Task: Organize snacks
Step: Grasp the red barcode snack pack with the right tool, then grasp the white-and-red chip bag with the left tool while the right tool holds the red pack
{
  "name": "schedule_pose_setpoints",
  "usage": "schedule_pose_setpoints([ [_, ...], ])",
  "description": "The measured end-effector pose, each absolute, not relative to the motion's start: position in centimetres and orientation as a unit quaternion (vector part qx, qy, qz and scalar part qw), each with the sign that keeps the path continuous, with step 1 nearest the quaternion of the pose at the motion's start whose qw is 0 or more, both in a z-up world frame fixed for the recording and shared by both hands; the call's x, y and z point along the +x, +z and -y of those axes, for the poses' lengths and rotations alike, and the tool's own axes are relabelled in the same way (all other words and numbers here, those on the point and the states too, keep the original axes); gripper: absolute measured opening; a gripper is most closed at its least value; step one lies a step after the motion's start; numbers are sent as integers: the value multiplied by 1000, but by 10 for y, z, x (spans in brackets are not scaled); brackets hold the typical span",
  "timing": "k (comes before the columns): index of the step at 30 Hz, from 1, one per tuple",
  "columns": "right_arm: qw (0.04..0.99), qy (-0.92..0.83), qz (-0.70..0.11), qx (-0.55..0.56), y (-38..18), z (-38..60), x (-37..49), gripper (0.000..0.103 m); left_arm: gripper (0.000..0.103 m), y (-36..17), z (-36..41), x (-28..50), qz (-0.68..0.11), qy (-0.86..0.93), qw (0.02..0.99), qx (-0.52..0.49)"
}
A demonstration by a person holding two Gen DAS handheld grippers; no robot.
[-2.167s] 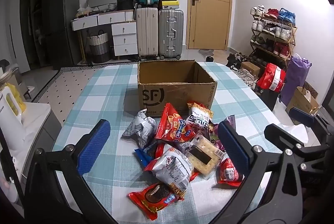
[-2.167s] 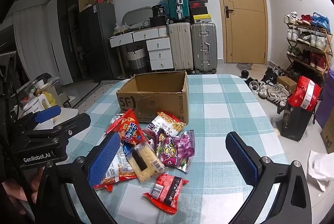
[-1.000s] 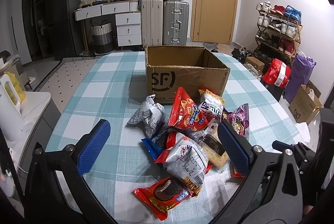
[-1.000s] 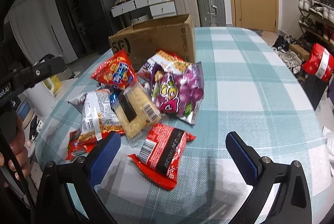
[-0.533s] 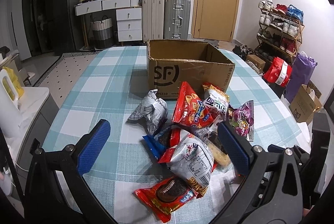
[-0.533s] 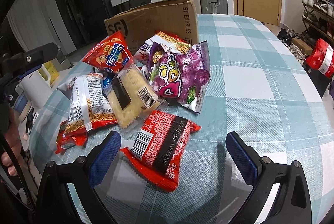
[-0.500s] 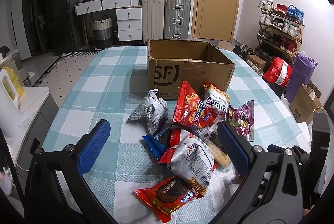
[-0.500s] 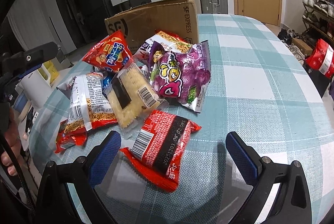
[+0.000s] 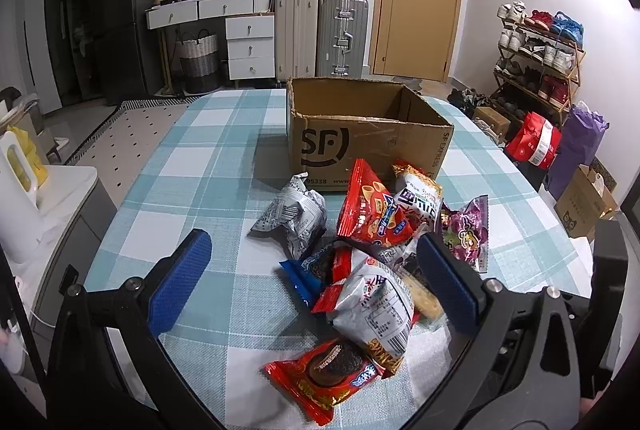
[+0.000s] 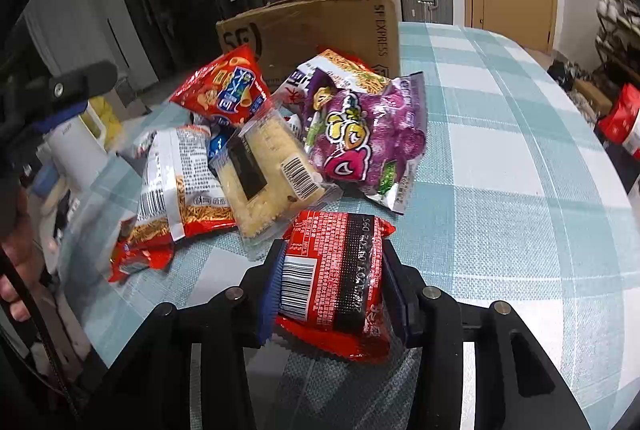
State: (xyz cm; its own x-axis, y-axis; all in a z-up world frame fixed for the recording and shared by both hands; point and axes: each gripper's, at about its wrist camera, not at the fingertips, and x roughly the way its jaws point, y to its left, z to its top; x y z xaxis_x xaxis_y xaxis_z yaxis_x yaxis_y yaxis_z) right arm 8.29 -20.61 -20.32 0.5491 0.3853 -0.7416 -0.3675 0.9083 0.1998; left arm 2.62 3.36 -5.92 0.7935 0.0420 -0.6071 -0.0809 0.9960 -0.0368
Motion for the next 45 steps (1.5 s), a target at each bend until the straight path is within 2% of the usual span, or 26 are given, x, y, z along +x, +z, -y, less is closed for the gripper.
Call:
schedule_pose_setpoints([
  [22, 894, 223, -386, 37, -175, 223, 58, 45, 102, -55, -45, 13, -320, 32, 946, -49],
  [45, 893, 225, -388, 44, -179, 228, 57, 45, 102, -105, -47, 23, -376, -7, 923, -77],
])
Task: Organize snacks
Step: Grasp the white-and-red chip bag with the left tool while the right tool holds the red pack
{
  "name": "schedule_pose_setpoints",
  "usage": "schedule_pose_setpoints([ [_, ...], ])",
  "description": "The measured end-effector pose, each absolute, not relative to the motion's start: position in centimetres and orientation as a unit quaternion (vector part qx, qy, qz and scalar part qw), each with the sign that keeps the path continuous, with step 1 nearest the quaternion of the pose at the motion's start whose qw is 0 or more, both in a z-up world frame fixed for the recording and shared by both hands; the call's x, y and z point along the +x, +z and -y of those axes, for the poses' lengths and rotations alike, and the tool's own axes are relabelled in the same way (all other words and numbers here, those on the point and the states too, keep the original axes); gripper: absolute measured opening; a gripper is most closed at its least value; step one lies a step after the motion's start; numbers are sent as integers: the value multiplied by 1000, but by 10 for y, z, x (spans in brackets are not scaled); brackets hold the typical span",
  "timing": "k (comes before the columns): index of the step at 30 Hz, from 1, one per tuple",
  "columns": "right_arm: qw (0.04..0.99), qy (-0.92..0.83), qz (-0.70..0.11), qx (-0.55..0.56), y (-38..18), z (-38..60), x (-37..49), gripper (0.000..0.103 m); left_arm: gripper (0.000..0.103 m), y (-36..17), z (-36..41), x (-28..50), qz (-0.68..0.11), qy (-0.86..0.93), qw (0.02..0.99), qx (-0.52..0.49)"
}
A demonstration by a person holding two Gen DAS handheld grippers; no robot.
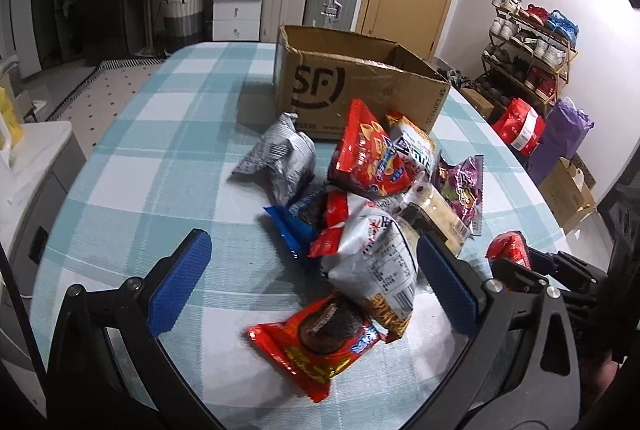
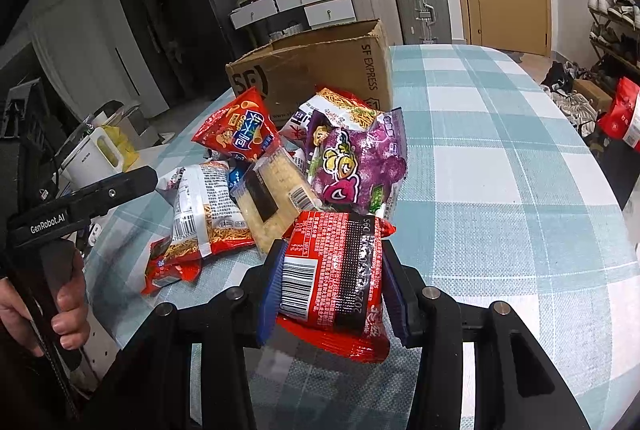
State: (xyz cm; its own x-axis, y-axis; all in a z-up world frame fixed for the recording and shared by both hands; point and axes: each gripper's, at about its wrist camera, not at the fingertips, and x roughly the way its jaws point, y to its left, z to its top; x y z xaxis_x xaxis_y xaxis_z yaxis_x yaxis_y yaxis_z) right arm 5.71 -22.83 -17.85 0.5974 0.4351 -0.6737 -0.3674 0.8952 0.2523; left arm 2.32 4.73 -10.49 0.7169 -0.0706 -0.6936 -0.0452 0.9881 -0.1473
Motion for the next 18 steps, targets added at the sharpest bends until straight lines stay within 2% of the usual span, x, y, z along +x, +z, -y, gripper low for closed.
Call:
schedule_pose_setpoints([
  [15, 893, 220, -391, 44, -188, 237, 61, 45, 101, -133, -35, 61, -414, -28, 905, -94],
  [16, 893, 220, -391, 44, -188, 237, 61, 45, 98, -135, -35, 64, -415, -31, 904, -97],
  [18, 892, 220, -392, 45, -189, 238, 62, 45, 84, -139, -35, 68, -418, -40, 902, -102],
])
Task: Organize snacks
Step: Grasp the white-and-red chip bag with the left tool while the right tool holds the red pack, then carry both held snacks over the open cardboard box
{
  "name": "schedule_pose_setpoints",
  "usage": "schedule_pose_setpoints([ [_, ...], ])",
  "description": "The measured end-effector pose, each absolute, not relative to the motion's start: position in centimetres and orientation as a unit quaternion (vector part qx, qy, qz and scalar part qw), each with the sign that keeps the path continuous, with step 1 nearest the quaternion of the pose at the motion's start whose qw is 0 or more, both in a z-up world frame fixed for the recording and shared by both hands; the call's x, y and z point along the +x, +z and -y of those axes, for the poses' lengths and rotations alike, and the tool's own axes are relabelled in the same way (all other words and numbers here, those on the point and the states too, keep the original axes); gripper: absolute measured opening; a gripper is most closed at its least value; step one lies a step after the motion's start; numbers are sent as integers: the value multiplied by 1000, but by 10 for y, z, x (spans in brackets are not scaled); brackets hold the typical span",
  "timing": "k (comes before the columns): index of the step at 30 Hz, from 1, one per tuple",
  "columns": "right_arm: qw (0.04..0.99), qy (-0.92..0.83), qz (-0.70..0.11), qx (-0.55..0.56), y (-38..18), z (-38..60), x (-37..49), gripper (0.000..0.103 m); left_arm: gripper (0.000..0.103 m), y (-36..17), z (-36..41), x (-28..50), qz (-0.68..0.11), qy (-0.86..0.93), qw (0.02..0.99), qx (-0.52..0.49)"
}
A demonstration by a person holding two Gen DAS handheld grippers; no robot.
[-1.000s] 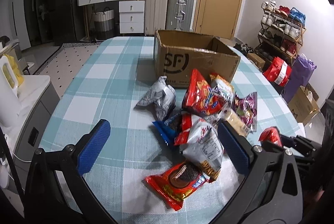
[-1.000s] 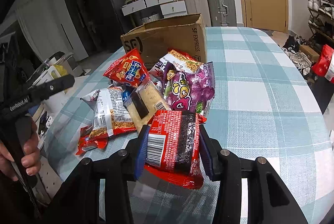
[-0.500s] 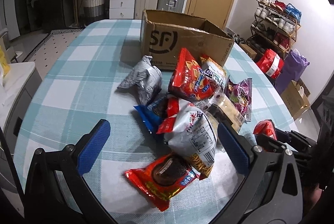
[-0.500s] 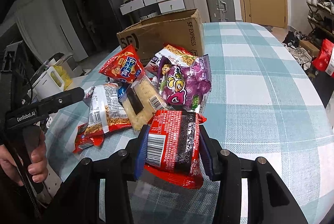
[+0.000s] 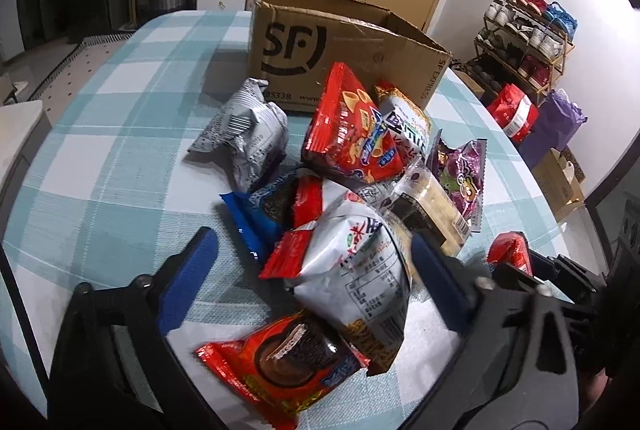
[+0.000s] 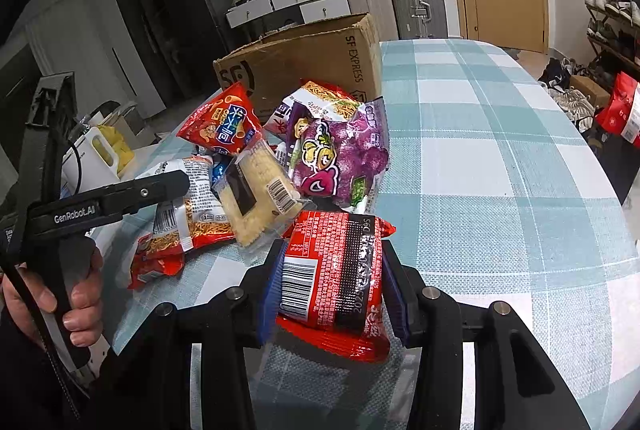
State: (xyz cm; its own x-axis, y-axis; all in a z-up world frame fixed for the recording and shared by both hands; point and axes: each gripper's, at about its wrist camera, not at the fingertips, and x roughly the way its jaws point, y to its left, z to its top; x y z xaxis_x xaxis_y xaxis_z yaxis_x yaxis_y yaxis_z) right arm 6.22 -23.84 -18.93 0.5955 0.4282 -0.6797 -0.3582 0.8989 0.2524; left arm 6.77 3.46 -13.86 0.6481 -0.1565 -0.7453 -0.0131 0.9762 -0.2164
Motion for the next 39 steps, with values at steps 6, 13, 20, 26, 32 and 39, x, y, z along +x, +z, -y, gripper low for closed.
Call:
schedule_pose_setpoints([
  [6, 891, 222, -394, 47, -192, 240, 65, 45, 42, -142, -29, 75, -415, -97, 898, -108],
  [13, 892, 223, -390, 47, -189, 240, 62, 45, 39, -145, -33, 85, -414, -110, 895, -124],
  [20, 896, 225, -382, 41, -180, 236, 59, 45, 39, -133, -28, 73, -399, -113, 900, -132],
  [26, 898, 230, -374, 38, -171, 232, 56, 45, 39, -117, -42, 54, -384, -114, 905, -140],
  [32, 899, 240, -364, 39, -159, 227, 54, 45, 39, -105, -51, 41, -370, -118, 911, -141],
  [39, 898, 261, -351, 47, -141, 222, 60, 45, 39, -85, -53, 34, -351, -129, 917, -141],
])
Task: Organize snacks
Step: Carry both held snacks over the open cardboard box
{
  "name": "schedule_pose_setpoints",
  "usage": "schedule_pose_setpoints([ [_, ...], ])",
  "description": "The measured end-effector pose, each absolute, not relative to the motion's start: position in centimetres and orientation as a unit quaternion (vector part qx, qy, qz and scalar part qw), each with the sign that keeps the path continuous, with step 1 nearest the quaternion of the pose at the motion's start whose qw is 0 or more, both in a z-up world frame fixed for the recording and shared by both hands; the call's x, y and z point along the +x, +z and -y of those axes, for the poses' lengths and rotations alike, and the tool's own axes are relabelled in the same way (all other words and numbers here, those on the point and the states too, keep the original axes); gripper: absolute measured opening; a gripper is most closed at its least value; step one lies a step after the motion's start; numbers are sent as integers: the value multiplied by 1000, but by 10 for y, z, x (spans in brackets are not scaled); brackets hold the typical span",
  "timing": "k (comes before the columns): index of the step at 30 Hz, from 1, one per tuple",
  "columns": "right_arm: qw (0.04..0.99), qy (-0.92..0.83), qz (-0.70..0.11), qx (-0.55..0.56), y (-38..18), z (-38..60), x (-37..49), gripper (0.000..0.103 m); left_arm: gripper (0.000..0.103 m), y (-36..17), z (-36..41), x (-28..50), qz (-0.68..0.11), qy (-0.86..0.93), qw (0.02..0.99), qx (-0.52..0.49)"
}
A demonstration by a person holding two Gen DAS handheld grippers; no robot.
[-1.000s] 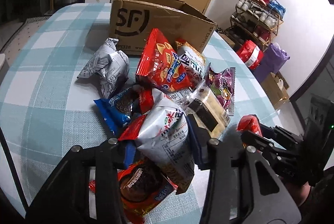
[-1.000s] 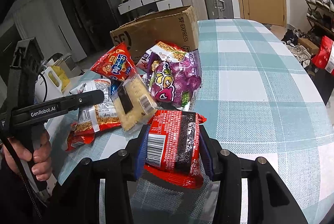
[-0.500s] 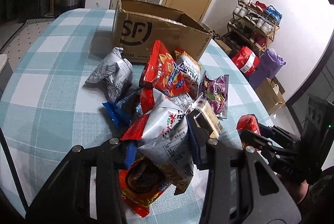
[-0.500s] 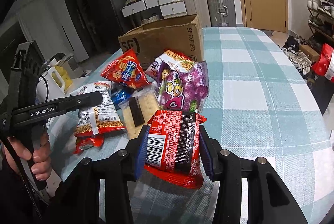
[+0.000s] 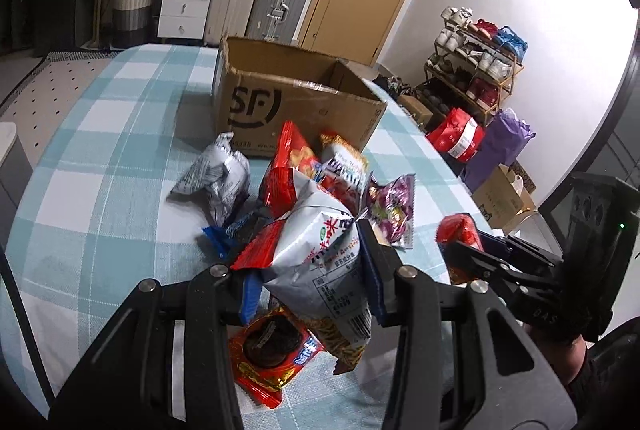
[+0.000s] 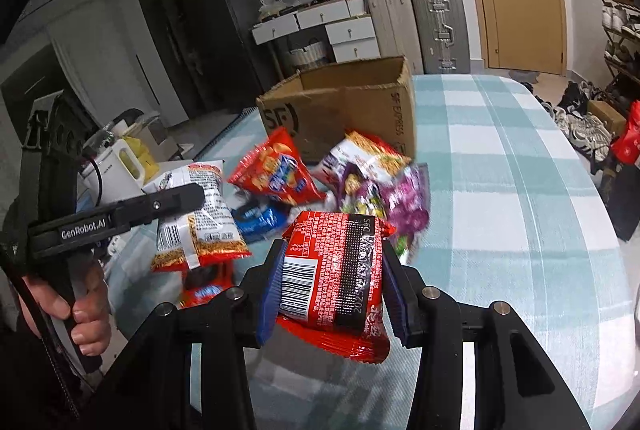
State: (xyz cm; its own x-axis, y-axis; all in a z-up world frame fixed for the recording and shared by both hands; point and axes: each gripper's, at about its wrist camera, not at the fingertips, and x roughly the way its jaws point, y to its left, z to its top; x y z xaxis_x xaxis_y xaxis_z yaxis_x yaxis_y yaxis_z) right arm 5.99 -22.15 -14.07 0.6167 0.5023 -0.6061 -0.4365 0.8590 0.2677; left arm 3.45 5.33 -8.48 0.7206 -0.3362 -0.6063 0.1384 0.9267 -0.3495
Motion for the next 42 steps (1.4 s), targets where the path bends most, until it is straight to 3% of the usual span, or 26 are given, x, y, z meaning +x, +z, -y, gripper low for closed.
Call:
schedule_pose_setpoints([
  [17, 892, 316, -318, 51, -88, 196, 116, 45, 39, -25, -58, 73, -327, -132, 928, -121],
  [42, 881, 342, -323, 50, -44, 163, 259, 45, 39, 1, -53, 257, -363, -124, 918, -103],
])
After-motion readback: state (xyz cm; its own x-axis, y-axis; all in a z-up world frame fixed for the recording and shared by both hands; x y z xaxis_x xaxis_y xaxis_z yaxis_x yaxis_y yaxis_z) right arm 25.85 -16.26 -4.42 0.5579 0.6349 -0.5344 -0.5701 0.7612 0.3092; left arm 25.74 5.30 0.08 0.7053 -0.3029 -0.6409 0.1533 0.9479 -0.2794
